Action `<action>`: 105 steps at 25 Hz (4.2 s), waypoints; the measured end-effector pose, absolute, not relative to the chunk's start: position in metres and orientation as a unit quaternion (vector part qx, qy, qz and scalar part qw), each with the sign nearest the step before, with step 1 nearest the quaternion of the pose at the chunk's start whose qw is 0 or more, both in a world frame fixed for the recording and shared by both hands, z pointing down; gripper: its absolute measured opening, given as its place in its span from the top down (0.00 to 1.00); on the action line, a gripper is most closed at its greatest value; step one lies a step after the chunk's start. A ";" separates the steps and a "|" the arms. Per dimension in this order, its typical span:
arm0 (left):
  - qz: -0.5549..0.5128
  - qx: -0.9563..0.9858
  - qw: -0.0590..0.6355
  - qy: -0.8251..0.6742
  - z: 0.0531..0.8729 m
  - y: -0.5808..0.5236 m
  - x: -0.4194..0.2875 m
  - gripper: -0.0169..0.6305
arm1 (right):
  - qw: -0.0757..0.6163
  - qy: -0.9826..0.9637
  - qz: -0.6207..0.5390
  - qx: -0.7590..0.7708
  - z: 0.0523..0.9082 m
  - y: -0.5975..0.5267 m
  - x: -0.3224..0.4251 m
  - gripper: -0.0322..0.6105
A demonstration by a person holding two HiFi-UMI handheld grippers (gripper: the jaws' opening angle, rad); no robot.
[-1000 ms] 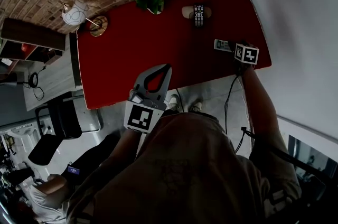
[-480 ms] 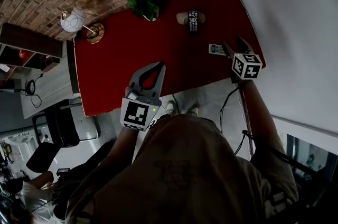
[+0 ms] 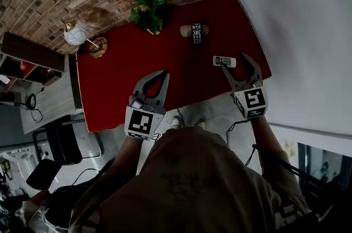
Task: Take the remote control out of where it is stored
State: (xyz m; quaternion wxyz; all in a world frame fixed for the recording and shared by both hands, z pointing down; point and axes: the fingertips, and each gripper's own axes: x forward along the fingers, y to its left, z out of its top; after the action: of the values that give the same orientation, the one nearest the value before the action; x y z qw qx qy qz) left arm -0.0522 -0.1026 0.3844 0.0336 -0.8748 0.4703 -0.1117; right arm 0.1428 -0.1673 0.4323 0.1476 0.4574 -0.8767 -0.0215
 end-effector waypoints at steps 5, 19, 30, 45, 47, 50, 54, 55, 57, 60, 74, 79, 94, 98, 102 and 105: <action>-0.100 -0.877 0.044 0.468 0.372 -0.104 -0.051 0.96 | 0.078 -0.885 -0.047 0.456 0.378 -0.143 0.131 0.52; -0.074 -0.881 0.050 0.465 0.354 -0.106 -0.049 0.96 | 0.025 -0.885 -0.069 0.459 0.322 -0.100 0.119 0.86; -0.063 -0.884 0.055 0.460 0.348 -0.104 -0.051 0.96 | 0.022 -0.888 -0.055 0.457 0.329 -0.094 0.115 0.93; -0.041 -0.885 0.052 0.460 0.343 -0.104 -0.054 0.96 | 0.030 -0.890 -0.049 0.451 0.334 -0.096 0.110 0.93; -0.044 -0.885 0.056 0.461 0.343 -0.105 -0.054 0.96 | 0.030 -0.891 -0.046 0.451 0.335 -0.096 0.110 0.93; -0.053 -0.884 0.054 0.461 0.348 -0.104 -0.055 0.96 | 0.030 -0.891 -0.043 0.451 0.336 -0.094 0.109 0.93; -0.063 -0.883 0.046 0.462 0.355 -0.102 -0.056 0.96 | 0.030 -0.891 -0.042 0.450 0.337 -0.093 0.111 0.93; -0.067 -0.884 0.044 0.461 0.358 -0.102 -0.056 0.96 | 0.029 -0.891 -0.042 0.451 0.337 -0.092 0.111 0.93; -0.068 -0.884 0.044 0.460 0.358 -0.101 -0.055 0.96 | 0.026 -0.890 -0.042 0.453 0.335 -0.091 0.112 0.93; -0.070 -0.885 0.039 0.459 0.360 -0.099 -0.053 0.96 | 0.021 -0.891 -0.043 0.452 0.333 -0.086 0.113 0.93; -0.081 -0.878 0.034 0.470 0.363 -0.089 -0.052 0.96 | 0.038 -0.901 -0.048 0.430 0.345 -0.098 0.116 0.93; -0.082 -0.878 0.026 0.470 0.368 -0.085 -0.050 0.96 | 0.064 -0.909 -0.071 0.407 0.342 -0.119 0.108 0.93; -0.091 -0.878 0.016 0.469 0.374 -0.082 -0.051 0.96 | 0.180 -0.919 -0.100 0.336 0.378 -0.207 0.070 0.58; -0.098 -0.875 0.013 0.475 0.378 -0.082 -0.057 0.96 | 0.205 -0.921 -0.093 0.318 0.398 -0.238 0.064 0.53; -0.098 -0.873 0.003 0.478 0.382 -0.078 -0.062 0.96 | 0.216 -0.927 -0.074 0.298 0.411 -0.268 0.058 0.51; -0.097 -0.869 -0.003 0.484 0.386 -0.077 -0.066 0.96 | 0.240 -0.927 -0.060 0.281 0.428 -0.289 0.052 0.50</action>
State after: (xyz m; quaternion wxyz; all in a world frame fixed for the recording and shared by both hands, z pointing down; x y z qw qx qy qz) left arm -0.0661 -0.0772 0.3857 -0.0029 -0.8694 0.4845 -0.0973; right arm 0.0516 -0.2887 0.4279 0.2397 0.2814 -0.9272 -0.0598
